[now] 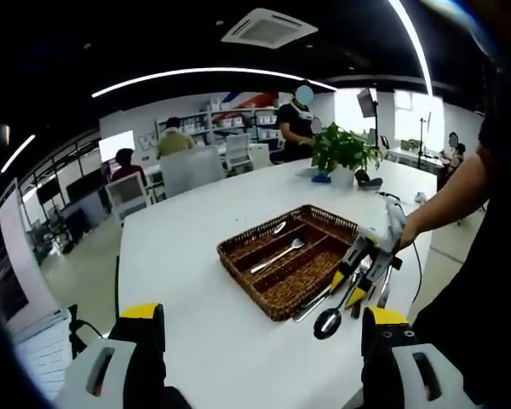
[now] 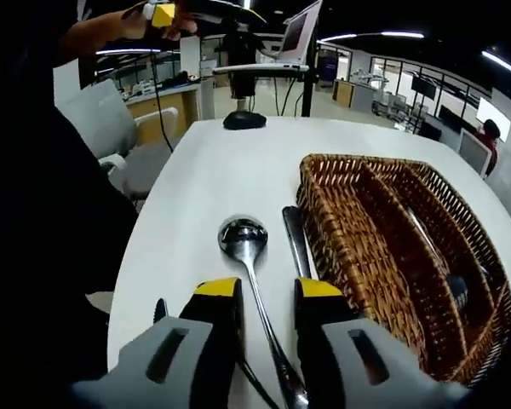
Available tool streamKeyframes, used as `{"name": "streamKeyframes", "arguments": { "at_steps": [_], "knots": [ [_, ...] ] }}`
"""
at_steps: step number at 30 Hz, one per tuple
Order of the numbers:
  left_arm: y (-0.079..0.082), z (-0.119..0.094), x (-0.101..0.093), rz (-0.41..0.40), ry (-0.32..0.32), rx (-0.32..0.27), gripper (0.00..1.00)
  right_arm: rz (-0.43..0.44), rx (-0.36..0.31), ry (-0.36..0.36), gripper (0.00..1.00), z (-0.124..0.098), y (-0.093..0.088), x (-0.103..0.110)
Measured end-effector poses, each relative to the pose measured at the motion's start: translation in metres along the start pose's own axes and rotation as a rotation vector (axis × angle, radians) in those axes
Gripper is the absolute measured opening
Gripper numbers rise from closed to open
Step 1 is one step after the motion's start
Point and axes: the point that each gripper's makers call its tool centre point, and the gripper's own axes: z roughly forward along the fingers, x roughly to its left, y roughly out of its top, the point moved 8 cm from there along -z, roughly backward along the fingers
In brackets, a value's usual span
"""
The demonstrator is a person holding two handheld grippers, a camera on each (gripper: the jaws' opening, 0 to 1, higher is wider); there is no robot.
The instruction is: Arrange the knives, forks, and spoons in their matching storage slots by inserting each utensil handle-first until every utensil is classified and aligned in the correct compartment
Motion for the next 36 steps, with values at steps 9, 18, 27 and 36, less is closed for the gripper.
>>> {"name": "streamKeyframes", "arguments": {
  "at_steps": [9, 18, 27, 36],
  "knots": [
    [-0.003, -0.002, -0.002, -0.003, 0.003, 0.015, 1.0, -0.037, -0.011, 0.053, 0.09, 0.012, 0.003, 0.003],
    [-0.006, -0.007, -0.004, -0.005, 0.003, 0.031, 1.0, -0.052, -0.036, 0.091, 0.05, 0.019, 0.001, 0.006],
    [-0.008, -0.013, -0.003, 0.0, 0.011, 0.037, 1.0, -0.129, -0.041, 0.109, 0.0, 0.022, 0.004, 0.006],
    [-0.008, -0.015, 0.0, 0.006, 0.015, 0.034, 1.0, -0.184, -0.004, 0.109, 0.0, 0.016, 0.009, 0.01]
  ]
}}
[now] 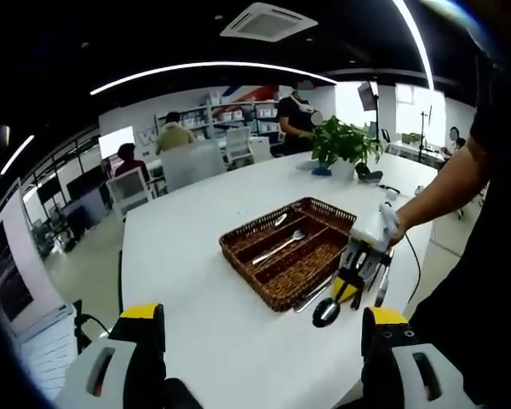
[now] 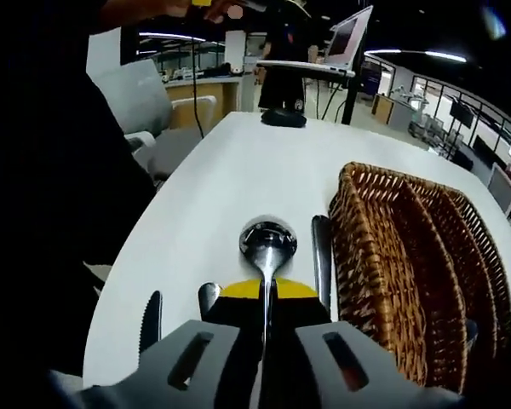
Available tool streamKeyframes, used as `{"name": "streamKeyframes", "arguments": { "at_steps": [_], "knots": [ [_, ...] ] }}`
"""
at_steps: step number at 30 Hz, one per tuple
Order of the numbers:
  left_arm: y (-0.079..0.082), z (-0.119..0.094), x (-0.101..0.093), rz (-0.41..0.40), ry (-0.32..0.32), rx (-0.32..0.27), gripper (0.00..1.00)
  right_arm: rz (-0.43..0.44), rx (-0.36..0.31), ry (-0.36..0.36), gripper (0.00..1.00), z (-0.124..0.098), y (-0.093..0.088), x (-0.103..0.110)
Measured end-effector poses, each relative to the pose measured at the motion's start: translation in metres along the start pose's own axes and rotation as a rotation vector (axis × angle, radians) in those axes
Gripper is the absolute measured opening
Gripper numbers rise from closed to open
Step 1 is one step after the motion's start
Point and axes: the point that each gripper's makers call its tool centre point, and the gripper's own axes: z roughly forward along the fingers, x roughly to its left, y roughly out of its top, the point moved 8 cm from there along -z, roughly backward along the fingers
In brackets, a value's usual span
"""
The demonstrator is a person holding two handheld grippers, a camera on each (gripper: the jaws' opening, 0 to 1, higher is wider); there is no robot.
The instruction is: Arrange the knives, forks, and spoons in their matching storage slots by inserting each utensil handle-first until every utensil is classified and aligned in the correct compartment
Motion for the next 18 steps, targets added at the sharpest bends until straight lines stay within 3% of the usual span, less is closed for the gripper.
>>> {"name": "streamKeyframes", "arguments": {
  "at_steps": [2, 18],
  "knots": [
    [0.002, 0.0, -0.001, 0.002, -0.001, -0.007, 1.0, -0.044, 0.012, -0.011, 0.0, -0.003, 0.004, 0.0],
    [0.006, 0.0, -0.002, 0.001, -0.002, -0.043, 1.0, -0.02, 0.079, -0.027, 0.0, -0.041, 0.031, -0.006]
  ]
}}
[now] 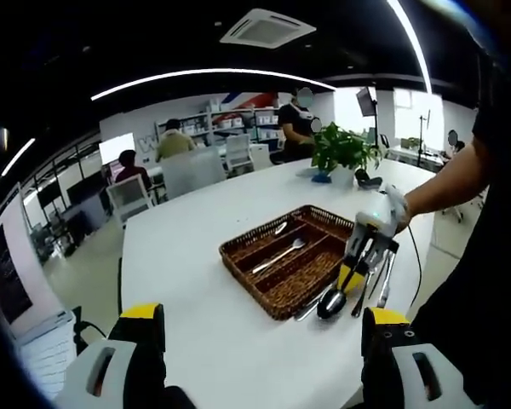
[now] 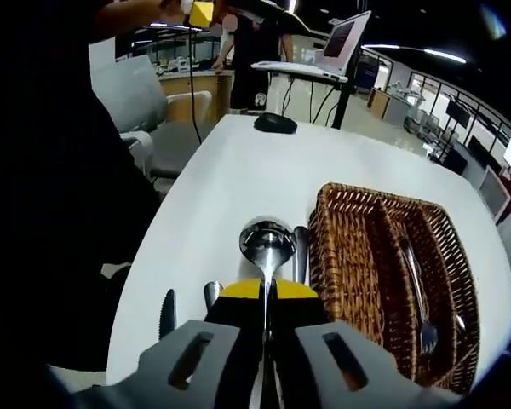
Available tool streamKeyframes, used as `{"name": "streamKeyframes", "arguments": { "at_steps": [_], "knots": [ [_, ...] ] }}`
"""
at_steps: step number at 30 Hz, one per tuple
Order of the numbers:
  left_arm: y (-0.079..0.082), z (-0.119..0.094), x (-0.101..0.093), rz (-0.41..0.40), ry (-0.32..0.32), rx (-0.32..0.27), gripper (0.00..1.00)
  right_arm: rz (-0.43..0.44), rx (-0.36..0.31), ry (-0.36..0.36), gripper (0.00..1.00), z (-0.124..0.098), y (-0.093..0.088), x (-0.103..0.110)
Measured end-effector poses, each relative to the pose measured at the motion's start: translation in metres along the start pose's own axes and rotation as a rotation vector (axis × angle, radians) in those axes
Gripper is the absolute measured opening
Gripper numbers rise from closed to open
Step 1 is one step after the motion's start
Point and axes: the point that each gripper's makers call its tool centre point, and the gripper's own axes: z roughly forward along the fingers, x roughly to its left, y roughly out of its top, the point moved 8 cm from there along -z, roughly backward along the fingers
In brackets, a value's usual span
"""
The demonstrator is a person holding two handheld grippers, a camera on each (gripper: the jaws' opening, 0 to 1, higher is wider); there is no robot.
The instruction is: Arrange the knives, forks, and spoons in their matching storage slots by inserting each utensil handle-first until every utensil is classified and aligned in the correct compartment
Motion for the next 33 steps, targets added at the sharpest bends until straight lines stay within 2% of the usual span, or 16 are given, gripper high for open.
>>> {"name": "streamKeyframes", "arguments": {
  "at_steps": [12, 21, 22, 23, 24, 26, 33],
  "knots": [
    [0.004, 0.008, -0.006, 0.004, -0.03, -0.014, 1.0, 0.03, -0.015, 0.019, 0.0, -0.042, 0.042, -0.005],
    [0.009, 0.015, -0.011, 0.007, -0.058, -0.025, 1.0, 0.029, -0.008, -0.053, 0.0, -0.079, 0.055, -0.011],
    [0.009, 0.016, -0.012, 0.004, -0.062, -0.022, 1.0, 0.039, -0.004, -0.056, 0.0, -0.083, 0.057, -0.011],
    [0.01, 0.017, -0.014, 0.005, -0.064, -0.022, 1.0, 0.099, -0.001, -0.051, 0.0, -0.088, 0.058, -0.01],
    [0.01, 0.017, -0.016, 0.008, -0.075, -0.022, 1.0, 0.104, -0.009, -0.054, 0.0, -0.091, 0.06, -0.011],
    [0.01, 0.017, -0.019, 0.003, -0.094, -0.013, 1.0, 0.083, -0.005, -0.06, 0.0, -0.098, 0.064, -0.011],
    [0.016, 0.019, -0.016, -0.022, -0.08, -0.02, 1.0, 0.055, 0.011, -0.075, 0.0, -0.106, 0.071, -0.011]
  ]
}}
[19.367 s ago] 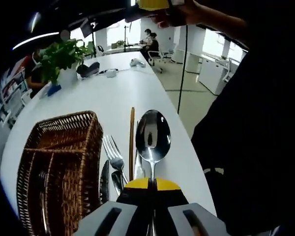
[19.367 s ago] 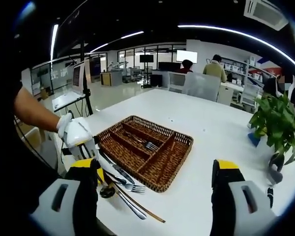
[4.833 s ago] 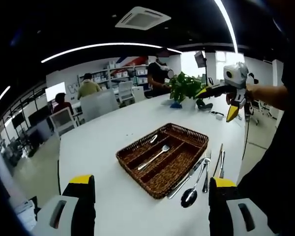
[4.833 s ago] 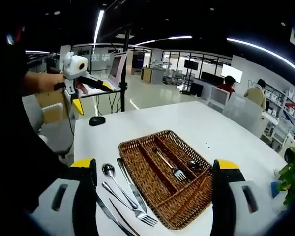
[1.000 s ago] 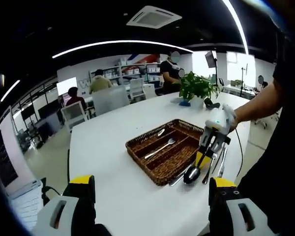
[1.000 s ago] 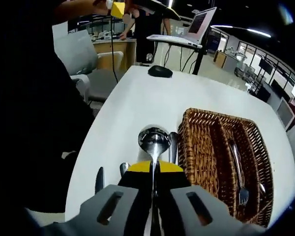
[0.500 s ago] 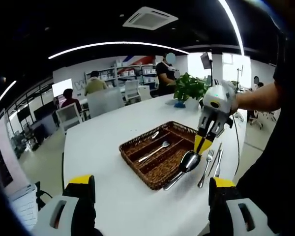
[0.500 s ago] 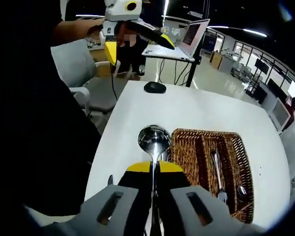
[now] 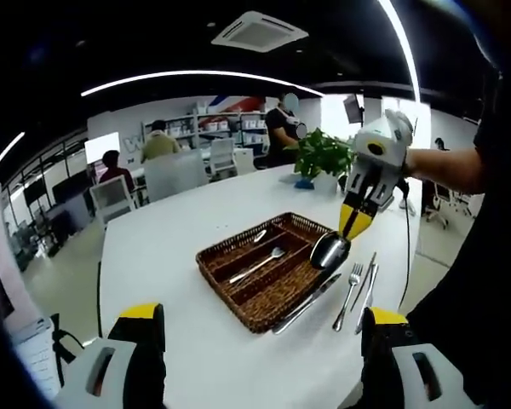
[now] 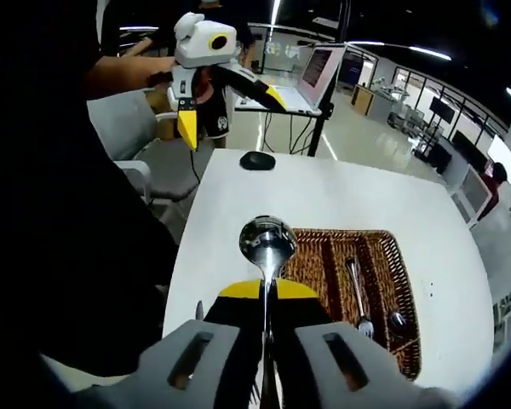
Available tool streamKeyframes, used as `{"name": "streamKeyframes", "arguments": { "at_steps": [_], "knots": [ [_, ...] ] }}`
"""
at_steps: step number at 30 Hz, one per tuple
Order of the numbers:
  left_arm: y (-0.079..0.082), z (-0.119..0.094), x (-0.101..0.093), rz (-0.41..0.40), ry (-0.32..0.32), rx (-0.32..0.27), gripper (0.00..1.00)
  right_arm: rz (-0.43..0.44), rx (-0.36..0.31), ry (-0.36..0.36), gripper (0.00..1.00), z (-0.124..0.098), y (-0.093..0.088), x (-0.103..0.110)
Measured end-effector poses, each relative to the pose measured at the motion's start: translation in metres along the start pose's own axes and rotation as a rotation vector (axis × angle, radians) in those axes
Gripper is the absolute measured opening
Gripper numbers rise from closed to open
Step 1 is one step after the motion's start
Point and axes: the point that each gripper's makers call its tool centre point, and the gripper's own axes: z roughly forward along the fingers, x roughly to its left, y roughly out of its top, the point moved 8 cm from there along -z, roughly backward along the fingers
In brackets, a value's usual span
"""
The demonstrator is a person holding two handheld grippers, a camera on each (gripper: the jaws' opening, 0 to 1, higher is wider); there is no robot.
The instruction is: Arrange the knives, forks, and spoons in their matching storage slots by inserting each utensil handle-first until every utensil is classified and aligned in the correct compartment
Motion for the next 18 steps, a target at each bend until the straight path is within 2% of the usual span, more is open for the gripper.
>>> {"name": "streamKeyframes", "arguments": {
  "at_steps": [7, 18],
  "knots": [
    [0.005, 0.001, 0.0, 0.006, 0.005, -0.004, 1.0, -0.02, 0.006, -0.012, 0.0, -0.006, 0.004, -0.005],
    [0.002, 0.007, -0.002, 0.01, -0.005, 0.004, 1.0, -0.049, 0.026, -0.025, 0.0, -0.006, 0.004, -0.022]
  ]
}}
